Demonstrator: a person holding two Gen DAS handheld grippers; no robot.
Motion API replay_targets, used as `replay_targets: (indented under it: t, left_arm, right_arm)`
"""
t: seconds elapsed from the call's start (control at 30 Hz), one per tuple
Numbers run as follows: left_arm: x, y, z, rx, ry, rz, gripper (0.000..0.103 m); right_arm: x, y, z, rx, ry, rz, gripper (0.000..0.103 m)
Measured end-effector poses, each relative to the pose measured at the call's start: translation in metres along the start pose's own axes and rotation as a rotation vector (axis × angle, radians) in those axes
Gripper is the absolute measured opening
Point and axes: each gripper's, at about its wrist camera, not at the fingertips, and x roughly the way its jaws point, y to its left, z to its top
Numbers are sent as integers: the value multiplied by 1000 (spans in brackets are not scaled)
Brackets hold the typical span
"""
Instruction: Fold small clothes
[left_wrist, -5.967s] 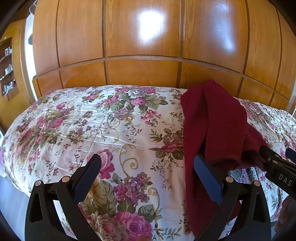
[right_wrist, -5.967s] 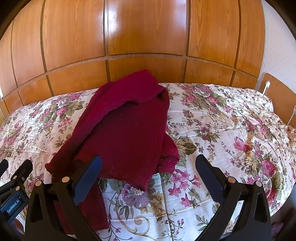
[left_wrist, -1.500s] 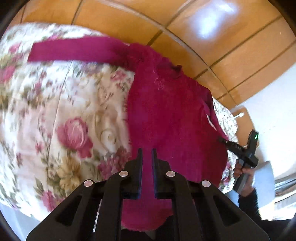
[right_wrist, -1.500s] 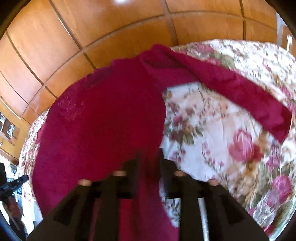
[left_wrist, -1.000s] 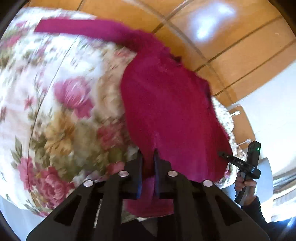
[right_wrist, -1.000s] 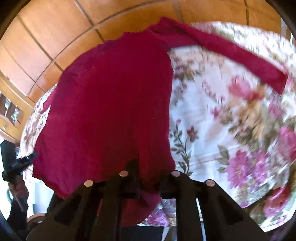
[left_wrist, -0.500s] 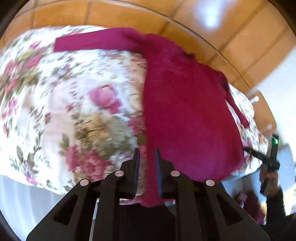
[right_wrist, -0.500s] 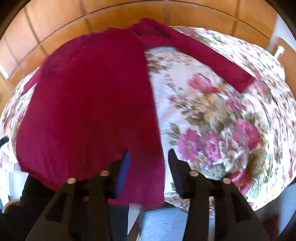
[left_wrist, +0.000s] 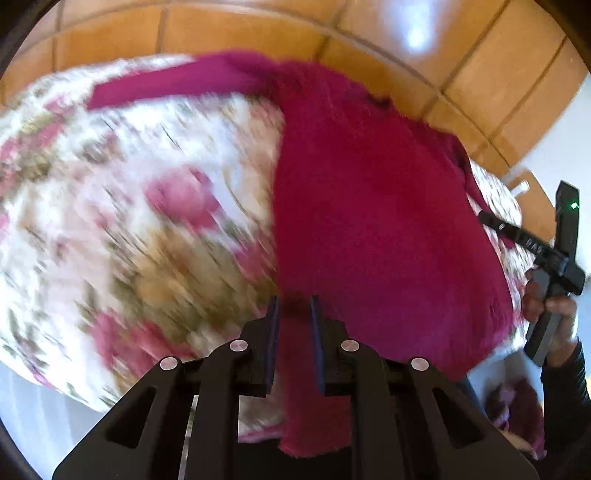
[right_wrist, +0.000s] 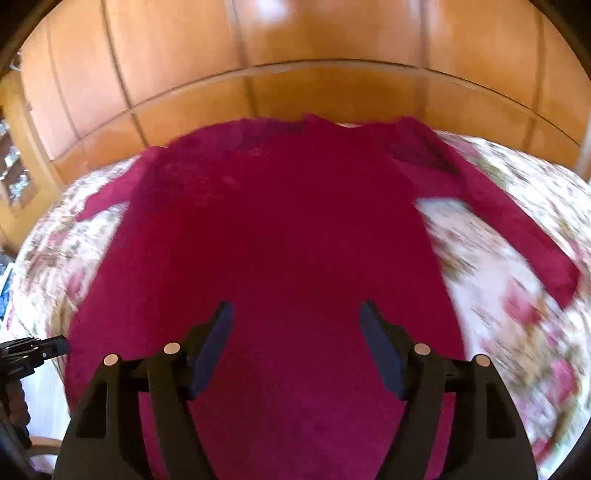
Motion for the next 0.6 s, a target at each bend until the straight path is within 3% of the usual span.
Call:
replay_targets:
  t: [0.17,0.27,0.33,0.37,0.4,0.47,0.57,0.6]
  left_arm:
    - [-17,67,29,-234,-79,86,14]
    - [-19,106,48,-337,-118,181,14]
    - [-21,128,61,-387,-139,202,32]
    - [-23,137,67,-412,-160,211,59]
    - [-27,148,74,-433,-196,229,70]
    - [-30,165,93,-448,-248,258,69]
    - [-20,181,123,-447,-248,281,67]
    - [-14,187,132,-444,-247,297,62]
  right_arm:
    - [46,27,19,-55,-23,-42,71]
    - [76,25,9,-66,-1,-77,73]
    - [88,22,1,-68,-16,-93,79]
    - [91,23,0,-67,-32,-92,80]
    - [91,21,-3,-63,-45,-90,81]
    - [94,23,-4,-64,-59,-94,82]
    - [95,21,-5,-64,-61,-85,85]
    - [96,20,-5,-61,-60,-78,86]
